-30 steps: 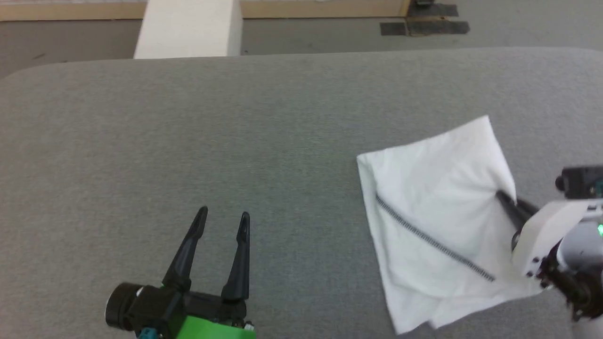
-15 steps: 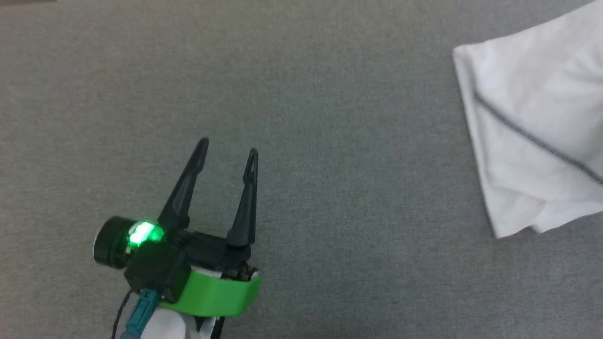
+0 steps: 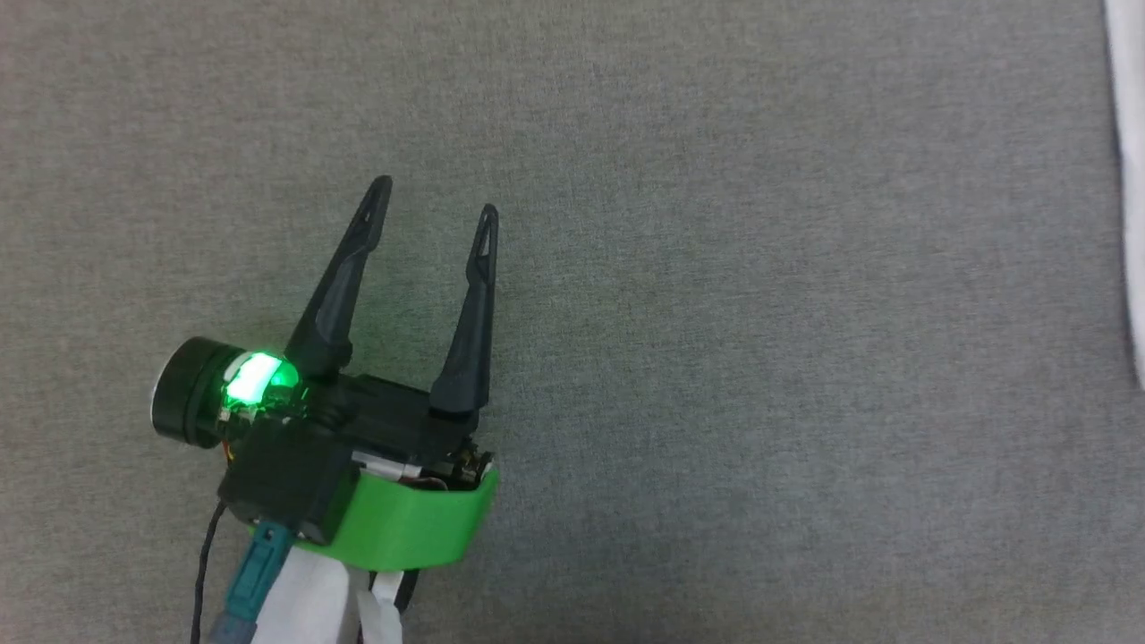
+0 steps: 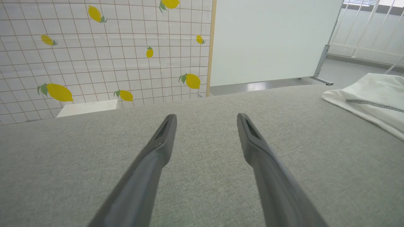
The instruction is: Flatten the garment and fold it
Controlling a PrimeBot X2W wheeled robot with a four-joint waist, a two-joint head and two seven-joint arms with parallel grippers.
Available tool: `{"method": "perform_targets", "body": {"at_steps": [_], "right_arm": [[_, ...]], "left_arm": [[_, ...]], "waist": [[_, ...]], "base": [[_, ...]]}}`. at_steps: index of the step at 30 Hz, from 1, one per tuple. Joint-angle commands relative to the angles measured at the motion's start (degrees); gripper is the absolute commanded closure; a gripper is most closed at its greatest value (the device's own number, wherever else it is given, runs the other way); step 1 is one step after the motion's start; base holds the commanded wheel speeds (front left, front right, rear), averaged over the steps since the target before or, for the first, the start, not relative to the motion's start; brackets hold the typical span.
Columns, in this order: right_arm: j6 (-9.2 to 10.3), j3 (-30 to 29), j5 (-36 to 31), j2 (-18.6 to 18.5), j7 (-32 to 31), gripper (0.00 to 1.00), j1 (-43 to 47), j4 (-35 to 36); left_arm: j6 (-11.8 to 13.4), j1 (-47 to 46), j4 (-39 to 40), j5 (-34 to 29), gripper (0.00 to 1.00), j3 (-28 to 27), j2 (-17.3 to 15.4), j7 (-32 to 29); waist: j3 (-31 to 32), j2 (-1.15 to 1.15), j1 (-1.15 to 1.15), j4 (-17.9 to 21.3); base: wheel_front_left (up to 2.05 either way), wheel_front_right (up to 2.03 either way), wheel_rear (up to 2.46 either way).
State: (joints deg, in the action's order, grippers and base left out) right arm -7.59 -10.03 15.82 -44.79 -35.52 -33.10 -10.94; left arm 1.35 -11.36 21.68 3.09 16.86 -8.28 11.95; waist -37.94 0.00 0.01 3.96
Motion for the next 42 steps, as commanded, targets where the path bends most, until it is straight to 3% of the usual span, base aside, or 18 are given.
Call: {"method": "perform_targets", "body": {"at_steps": [1, 8, 9, 10, 11, 12, 18, 22, 31, 42], "right_arm": [[0.1, -0.2, -0.65, -0.46, 0.93, 1.0, -1.1, -0.71], [0.1, -0.84, -2.21, -0.32, 3.33, 1.0, -1.23, -4.61], [0.1, -0.97, -2.47, -0.15, 3.62, 0.92, -1.3, -5.07], [0.1, -1.15, -2.91, 0.39, 4.13, 0.62, -1.38, -5.99], [0.1, -1.22, -3.07, 0.81, 4.52, 0.47, -1.48, -6.37], [0.1, -1.16, -3.28, 1.09, 4.94, 0.0, -1.51, -6.59], [0.1, 0.24, -3.81, 2.47, 7.44, 0.0, -0.79, -7.49], [0.1, 0.42, -2.8, 5.66, 9.61, 0.0, 0.19, -6.52], [0.1, 1.7, 1.49, 18.11, 12.26, 0.0, 9.05, 4.14], [0.1, 3.69, -2.75, 29.27, 21.34, 0.0, 24.36, 18.87]], "left_arm": [[0.26, -1.31, 0.58, 0.57, 0.0, -0.27, 0.27, 0.43], [1.19, -1.69, 0.73, -0.39, 0.0, -0.51, -0.01, 1.18], [1.39, -1.67, 0.61, -0.34, 0.0, -0.67, 0.05, 1.3], [2.06, -1.69, 0.29, -0.58, 0.0, -1.13, 0.13, 1.62], [2.39, -1.59, 0.03, -0.48, 0.0, -1.32, 0.3, 1.79], [2.58, -1.49, -0.27, -0.42, 0.0, -1.43, 0.37, 1.9], [3.15, 0.47, -2.2, 1.15, 0.0, -1.82, 0.86, 2.51], [3.47, 3.04, -3.56, 2.58, 0.0, -2.33, 1.05, 2.76], [3.91, 10.2, -5.76, 6.96, 0.0, -3.87, 1.51, 2.95], [5.14, 15.34, -8.11, 9.09, 0.0, -5.78, 0.89, 2.88]], "waist": [[-2.24, 0.0, -0.01, -0.35], [-2.25, 0.0, -0.01, -0.4], [-2.04, 0.0, -0.01, -0.33], [-1.27, 0.0, -0.01, -0.19], [-0.6, 0.0, -0.01, -0.1], [0.08, 0.0, -0.01, -0.04], [6.5, 0.0, -0.01, 0.13], [11.97, 0.0, -0.01, -0.08], [23.28, 0.0, -0.01, -1.26], [30.87, 0.0, -0.01, -3.18]], "base": [[0.0, 0.0, 0.0], [0.0, 0.0, 0.0], [0.0, 0.0, 0.0], [0.0, 0.0, 0.0], [0.0, 0.0, 0.0], [0.0, 0.0, 0.0], [0.0, 0.0, 0.0], [0.0, 0.0, 0.0], [0.0, 0.0, 0.0], [0.0, 0.0, 0.0]]}}
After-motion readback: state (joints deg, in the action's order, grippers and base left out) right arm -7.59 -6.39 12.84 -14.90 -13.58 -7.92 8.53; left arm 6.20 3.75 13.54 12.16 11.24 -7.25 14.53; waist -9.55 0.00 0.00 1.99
